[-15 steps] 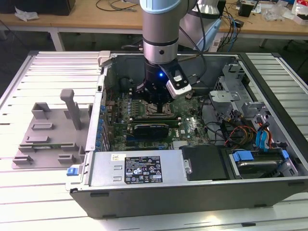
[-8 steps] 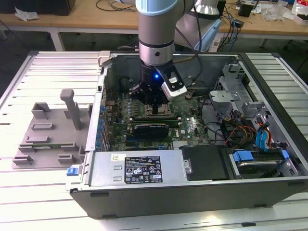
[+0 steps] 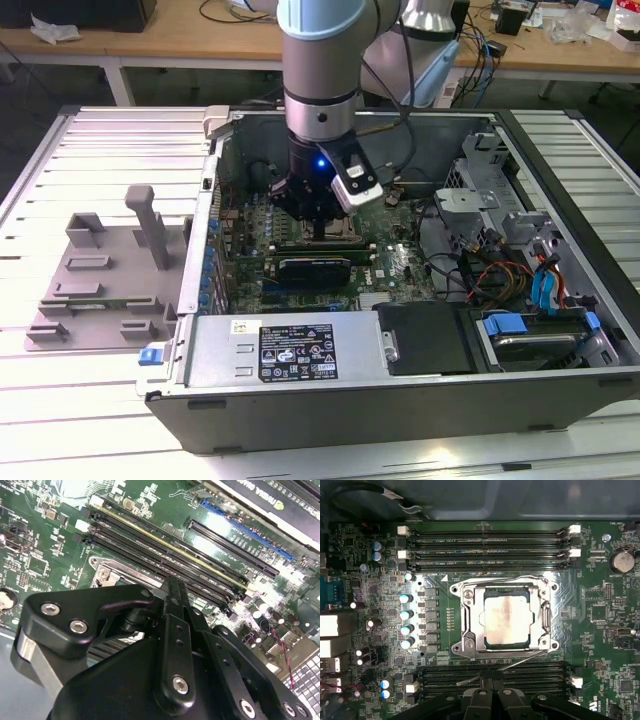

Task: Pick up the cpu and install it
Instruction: 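Install the second cpu locking lever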

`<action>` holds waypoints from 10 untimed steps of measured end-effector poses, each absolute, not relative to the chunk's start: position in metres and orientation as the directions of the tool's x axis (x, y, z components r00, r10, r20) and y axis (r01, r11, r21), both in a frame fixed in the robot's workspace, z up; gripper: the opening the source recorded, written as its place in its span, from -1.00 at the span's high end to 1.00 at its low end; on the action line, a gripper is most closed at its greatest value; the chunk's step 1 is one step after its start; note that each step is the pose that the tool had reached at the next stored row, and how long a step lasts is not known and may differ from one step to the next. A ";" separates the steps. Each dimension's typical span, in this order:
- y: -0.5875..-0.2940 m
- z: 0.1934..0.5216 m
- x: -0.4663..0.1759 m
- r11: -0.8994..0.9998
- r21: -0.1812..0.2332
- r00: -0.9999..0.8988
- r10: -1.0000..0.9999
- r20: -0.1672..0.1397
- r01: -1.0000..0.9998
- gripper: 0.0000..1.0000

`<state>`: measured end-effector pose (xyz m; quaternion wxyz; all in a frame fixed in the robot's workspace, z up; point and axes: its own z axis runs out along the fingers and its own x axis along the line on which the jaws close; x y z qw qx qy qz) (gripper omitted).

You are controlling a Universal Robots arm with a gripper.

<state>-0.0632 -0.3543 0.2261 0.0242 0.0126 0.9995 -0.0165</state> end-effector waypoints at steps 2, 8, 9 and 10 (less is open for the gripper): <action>-0.354 0.225 -0.063 0.999 -0.032 -0.999 0.011 -0.049 0.013 0.79; -0.354 0.221 -0.068 0.998 -0.032 -0.997 -0.060 -0.049 -0.059 0.79; -0.354 0.221 -0.069 0.998 -0.032 -0.997 -0.063 -0.049 -0.062 0.79; -0.354 0.220 -0.069 0.997 -0.032 -0.997 -0.065 -0.049 -0.064 0.79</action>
